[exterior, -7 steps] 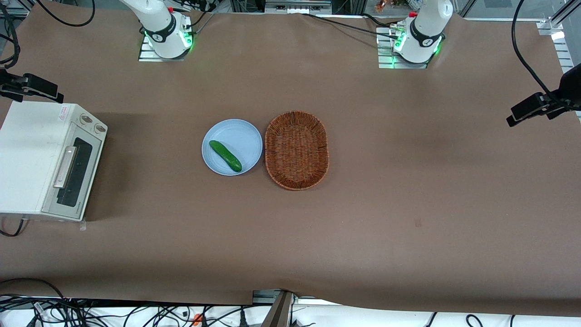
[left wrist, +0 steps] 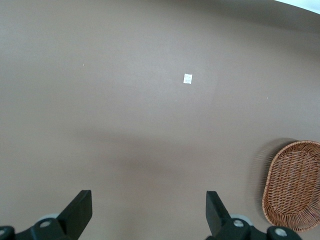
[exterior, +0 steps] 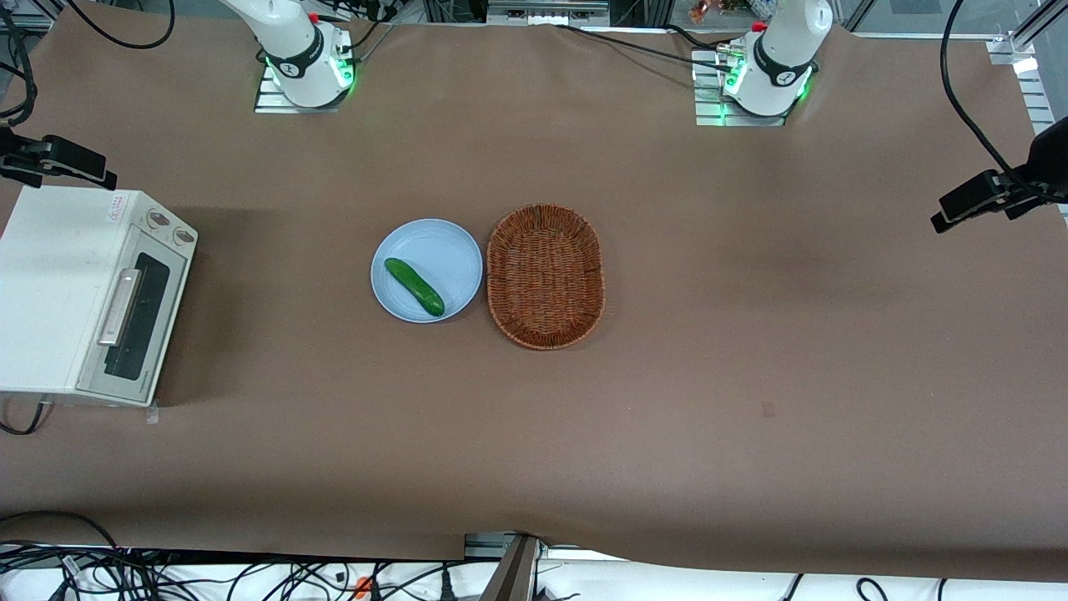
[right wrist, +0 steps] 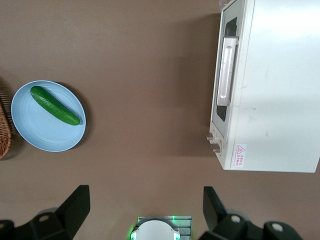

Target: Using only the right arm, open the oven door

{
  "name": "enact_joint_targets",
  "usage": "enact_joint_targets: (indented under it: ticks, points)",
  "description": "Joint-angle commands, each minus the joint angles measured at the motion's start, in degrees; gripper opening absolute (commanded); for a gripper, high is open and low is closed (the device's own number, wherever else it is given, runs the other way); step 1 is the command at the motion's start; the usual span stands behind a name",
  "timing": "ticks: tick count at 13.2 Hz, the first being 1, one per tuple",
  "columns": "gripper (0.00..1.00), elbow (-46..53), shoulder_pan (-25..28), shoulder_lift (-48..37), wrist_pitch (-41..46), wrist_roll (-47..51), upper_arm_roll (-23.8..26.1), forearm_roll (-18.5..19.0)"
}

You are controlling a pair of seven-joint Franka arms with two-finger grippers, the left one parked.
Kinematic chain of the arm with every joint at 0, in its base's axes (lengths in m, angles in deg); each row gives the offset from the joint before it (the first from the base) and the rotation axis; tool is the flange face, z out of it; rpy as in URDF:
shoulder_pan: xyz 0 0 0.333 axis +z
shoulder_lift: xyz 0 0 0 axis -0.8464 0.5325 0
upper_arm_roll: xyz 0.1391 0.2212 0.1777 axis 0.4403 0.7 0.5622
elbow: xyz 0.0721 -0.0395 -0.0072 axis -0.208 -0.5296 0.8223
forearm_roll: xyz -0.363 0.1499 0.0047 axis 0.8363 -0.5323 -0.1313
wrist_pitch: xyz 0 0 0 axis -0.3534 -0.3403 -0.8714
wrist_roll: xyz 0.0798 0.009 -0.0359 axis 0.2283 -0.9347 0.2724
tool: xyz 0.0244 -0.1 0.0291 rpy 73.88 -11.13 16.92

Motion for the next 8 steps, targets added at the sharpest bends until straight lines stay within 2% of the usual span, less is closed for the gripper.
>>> enact_joint_targets:
  ticks: [1, 8]
  points:
    - [1.00, 1.0, -0.6, 0.5, 0.9, 0.2, 0.8, -0.3]
    - [1.00, 0.7, -0.2, 1.0, 1.4, 0.2, 1.1, -0.4]
